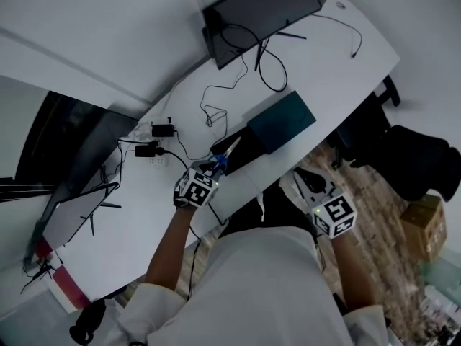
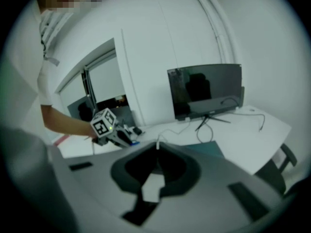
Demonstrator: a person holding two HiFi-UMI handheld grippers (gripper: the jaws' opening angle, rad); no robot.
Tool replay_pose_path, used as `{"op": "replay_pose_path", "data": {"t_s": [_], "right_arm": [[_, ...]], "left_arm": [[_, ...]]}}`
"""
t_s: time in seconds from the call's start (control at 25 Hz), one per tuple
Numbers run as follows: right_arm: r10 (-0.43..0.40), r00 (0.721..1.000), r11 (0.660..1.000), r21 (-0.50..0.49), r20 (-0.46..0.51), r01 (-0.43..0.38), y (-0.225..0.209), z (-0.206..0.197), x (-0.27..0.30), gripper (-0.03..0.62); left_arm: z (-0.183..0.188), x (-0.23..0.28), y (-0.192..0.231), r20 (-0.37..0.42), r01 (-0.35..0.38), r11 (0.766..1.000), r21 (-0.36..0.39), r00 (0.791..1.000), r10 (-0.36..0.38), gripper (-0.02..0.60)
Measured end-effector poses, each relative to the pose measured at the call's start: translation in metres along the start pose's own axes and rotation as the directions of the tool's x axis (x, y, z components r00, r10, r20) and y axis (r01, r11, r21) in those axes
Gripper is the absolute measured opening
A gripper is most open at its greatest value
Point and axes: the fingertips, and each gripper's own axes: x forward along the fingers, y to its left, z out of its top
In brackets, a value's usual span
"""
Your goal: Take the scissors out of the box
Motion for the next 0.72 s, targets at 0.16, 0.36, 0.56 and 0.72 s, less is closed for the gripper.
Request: {"op": "replay_pose_path", "data": {"t_s": [0.16, 0.36, 0.56, 0.72], "right_arm": [[-0.011, 1.0, 1.0, -0.013, 0.018, 0.011, 0.009, 0.003, -0.01, 0.035], [-0.011, 0.999, 0.999, -0.035, 0.031, 0.012, 0.017, 0.003, -0.022, 0.035], [0.003, 0.998, 0.999, -0.054, 0.056, 0.0, 0.017, 0.009, -0.029, 0.035], [0.026, 0.997, 0.998, -0.066, 0.069, -0.022, 0.018, 0.011, -0.035, 0.035]], "left_arm": [[0.005, -0.027, -0.005, 0.047, -0.019, 0.998, -0.056, 0.999, 0.022, 0.106], [0.004, -0.053, -0.006, 0.115, -0.053, 0.991, -0.123, 0.991, 0.068, 0.106], [0.007, -0.08, -0.007, 0.181, -0.082, 0.978, -0.19, 0.977, 0.117, 0.106], [0.008, -0.096, -0.009, 0.225, -0.108, 0.968, -0.228, 0.961, 0.16, 0.106]]}}
